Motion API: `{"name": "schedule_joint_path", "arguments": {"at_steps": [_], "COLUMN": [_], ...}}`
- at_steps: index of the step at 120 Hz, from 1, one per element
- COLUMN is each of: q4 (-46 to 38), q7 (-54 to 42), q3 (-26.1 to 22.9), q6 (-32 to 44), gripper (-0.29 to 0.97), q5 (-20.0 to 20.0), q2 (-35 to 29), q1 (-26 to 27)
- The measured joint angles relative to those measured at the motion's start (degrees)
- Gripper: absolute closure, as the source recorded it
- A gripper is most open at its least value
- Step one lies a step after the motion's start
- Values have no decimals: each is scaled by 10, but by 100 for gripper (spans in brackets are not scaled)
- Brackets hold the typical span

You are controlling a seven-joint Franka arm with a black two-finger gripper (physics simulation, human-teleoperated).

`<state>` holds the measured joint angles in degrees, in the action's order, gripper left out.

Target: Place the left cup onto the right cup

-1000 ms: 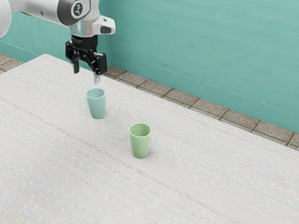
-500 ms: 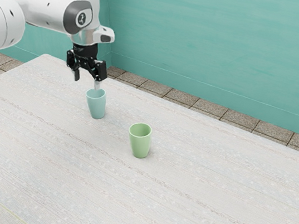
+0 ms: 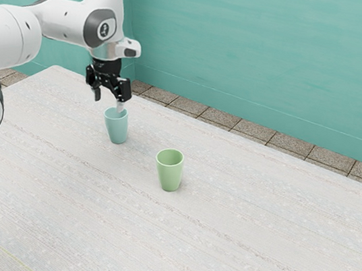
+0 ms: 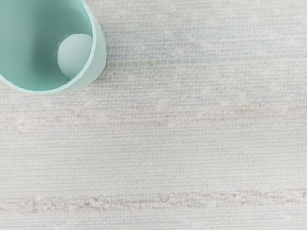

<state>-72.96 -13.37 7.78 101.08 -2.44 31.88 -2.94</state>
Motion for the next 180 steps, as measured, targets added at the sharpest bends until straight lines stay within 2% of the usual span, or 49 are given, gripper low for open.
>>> {"name": "schedule_joint_path", "arguments": {"at_steps": [51,100,180], "q4": [53,68,103], "q7": [-26,-42,-56], "q3": [-42,-62,-130], "q6": [0,0,0], "gripper": [0,0,0], "q5": [3,13,72], "q2": [60,76,101], "q1": [-33,-56,-97]}}
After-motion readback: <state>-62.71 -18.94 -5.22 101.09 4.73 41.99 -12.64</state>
